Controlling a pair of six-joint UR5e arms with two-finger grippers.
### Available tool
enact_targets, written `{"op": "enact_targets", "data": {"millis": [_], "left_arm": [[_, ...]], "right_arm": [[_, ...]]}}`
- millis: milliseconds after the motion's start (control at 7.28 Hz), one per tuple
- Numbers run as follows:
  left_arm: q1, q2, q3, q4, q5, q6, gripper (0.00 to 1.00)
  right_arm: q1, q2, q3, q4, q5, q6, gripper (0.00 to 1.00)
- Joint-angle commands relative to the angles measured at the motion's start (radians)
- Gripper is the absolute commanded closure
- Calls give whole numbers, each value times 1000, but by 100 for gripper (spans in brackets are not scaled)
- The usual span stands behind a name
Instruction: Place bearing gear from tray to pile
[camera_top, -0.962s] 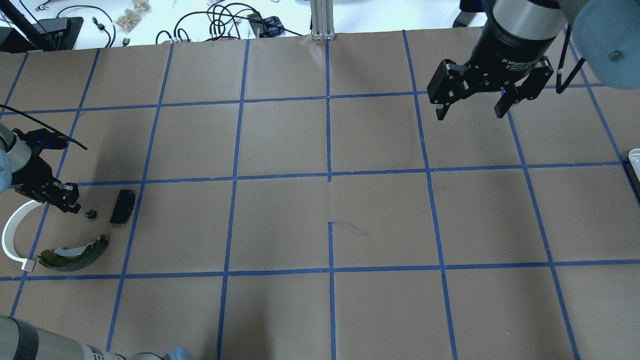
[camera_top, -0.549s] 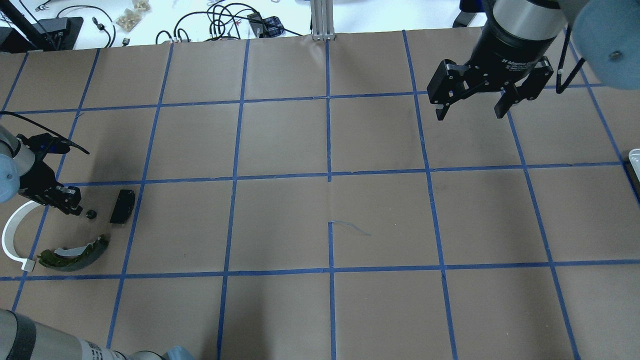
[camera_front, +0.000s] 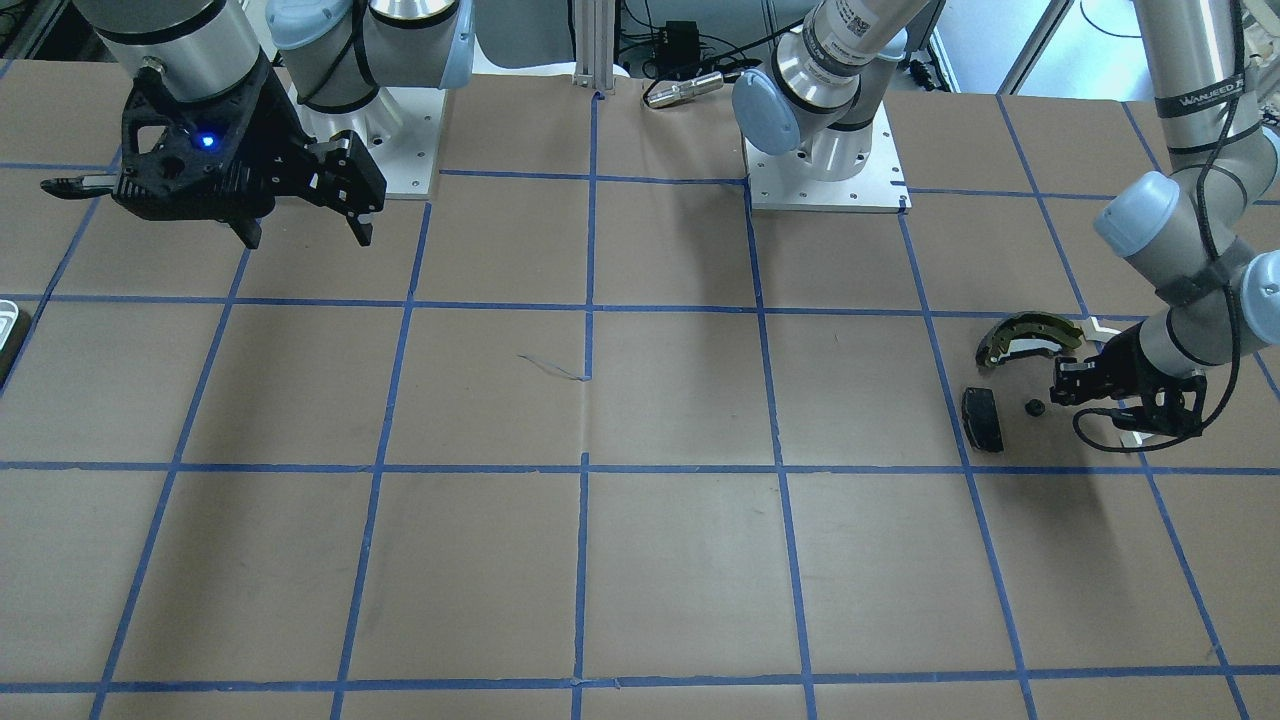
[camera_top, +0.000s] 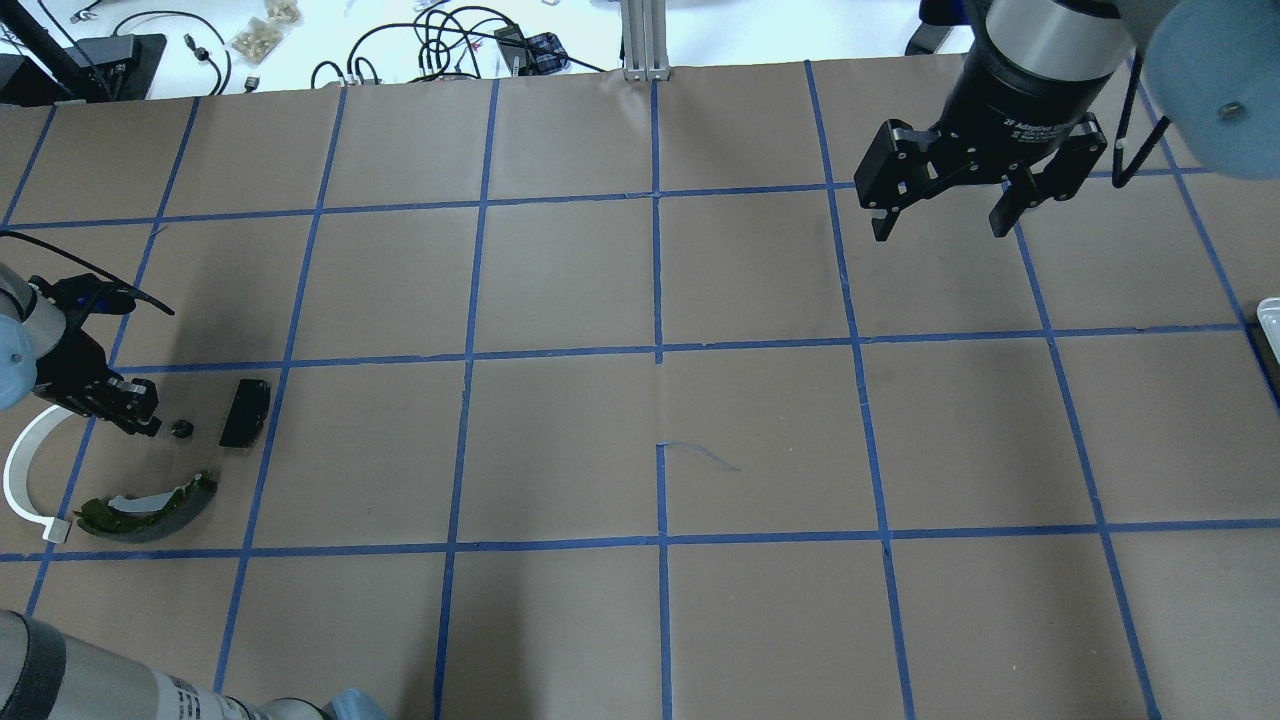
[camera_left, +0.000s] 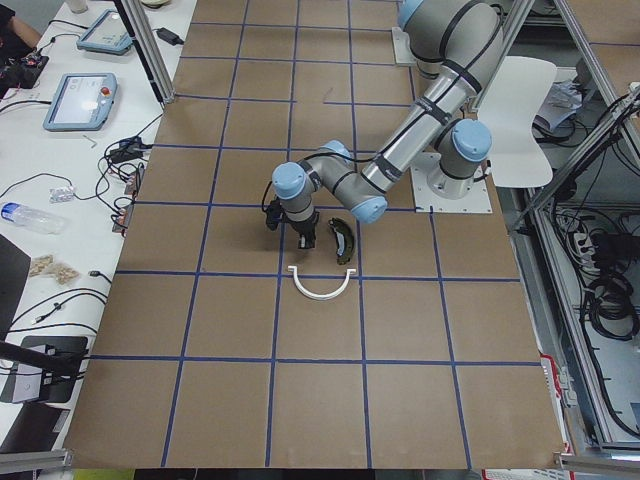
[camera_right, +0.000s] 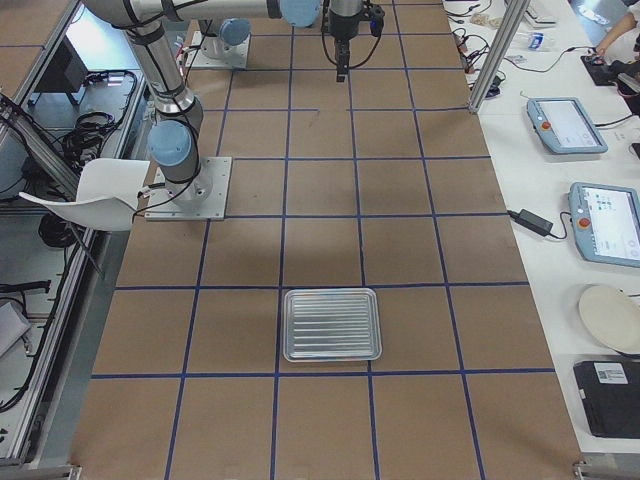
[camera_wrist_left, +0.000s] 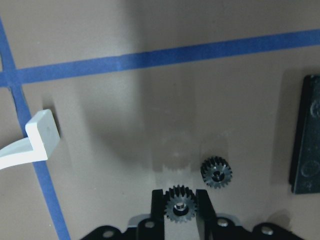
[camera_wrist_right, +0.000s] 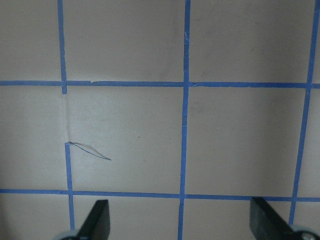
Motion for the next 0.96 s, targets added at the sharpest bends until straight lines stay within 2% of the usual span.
{"op": "enact_targets", "data": {"millis": [0, 137, 412, 687, 824], "left_arm": [[0, -15, -5, -1, -1, -5, 26], [0, -20, -3, -1, -1, -5, 5], [-1, -12, 9, -2, 2, -6, 0], [-18, 32, 53, -40, 6, -17, 0], [-29, 58, 99, -136, -8, -76, 0]], "right_arm": [[0, 0, 0, 2, 1, -1, 0], [0, 0, 0, 2, 0, 0, 0], [0, 0, 0, 2, 2, -1, 0], [0, 0, 0, 3, 2, -1, 0], [0, 0, 0, 3, 2, -1, 0]]}}
